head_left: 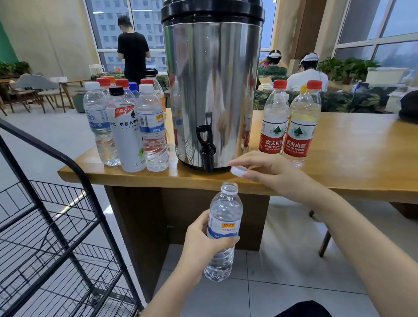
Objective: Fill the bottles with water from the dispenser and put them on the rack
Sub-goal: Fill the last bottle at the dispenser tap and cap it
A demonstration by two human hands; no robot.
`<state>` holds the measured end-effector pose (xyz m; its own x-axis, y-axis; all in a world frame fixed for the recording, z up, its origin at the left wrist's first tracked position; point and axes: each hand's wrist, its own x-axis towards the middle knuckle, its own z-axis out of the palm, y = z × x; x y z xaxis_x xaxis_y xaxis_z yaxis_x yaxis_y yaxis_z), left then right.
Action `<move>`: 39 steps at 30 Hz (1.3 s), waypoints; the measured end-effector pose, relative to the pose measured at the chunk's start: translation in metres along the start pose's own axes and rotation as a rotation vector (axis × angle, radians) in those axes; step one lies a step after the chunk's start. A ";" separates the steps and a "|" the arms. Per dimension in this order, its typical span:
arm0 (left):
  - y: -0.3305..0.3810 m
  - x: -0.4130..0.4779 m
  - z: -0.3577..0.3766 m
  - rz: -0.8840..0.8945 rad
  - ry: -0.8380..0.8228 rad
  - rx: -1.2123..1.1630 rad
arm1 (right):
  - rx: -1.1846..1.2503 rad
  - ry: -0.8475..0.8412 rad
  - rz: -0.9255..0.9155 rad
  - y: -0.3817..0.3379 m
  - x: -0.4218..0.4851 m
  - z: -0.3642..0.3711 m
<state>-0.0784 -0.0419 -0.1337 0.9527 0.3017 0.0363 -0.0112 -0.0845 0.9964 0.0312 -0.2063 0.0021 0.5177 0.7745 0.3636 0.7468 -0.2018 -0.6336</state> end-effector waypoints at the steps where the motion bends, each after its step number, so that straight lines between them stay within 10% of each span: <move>1: 0.003 -0.003 0.001 0.013 -0.017 -0.001 | -0.024 -0.037 -0.018 -0.006 -0.001 -0.002; 24: 0.022 -0.027 -0.004 0.126 -0.106 -0.016 | -0.523 -0.262 -0.007 -0.032 -0.003 -0.003; 29: 0.030 -0.027 -0.006 0.108 -0.316 -0.049 | -0.886 -0.097 -0.369 -0.023 -0.006 0.003; 34: 0.019 -0.023 0.014 0.217 -0.050 0.163 | -1.055 -0.026 -0.052 -0.008 -0.008 0.019; 39: 0.028 -0.013 -0.004 0.086 -0.392 0.070 | -0.960 0.002 -0.239 -0.006 -0.013 0.009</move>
<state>-0.0925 -0.0446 -0.1058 0.9929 -0.0933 0.0740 -0.0885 -0.1621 0.9828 0.0159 -0.2094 -0.0048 0.3090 0.8575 0.4113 0.8530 -0.4411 0.2788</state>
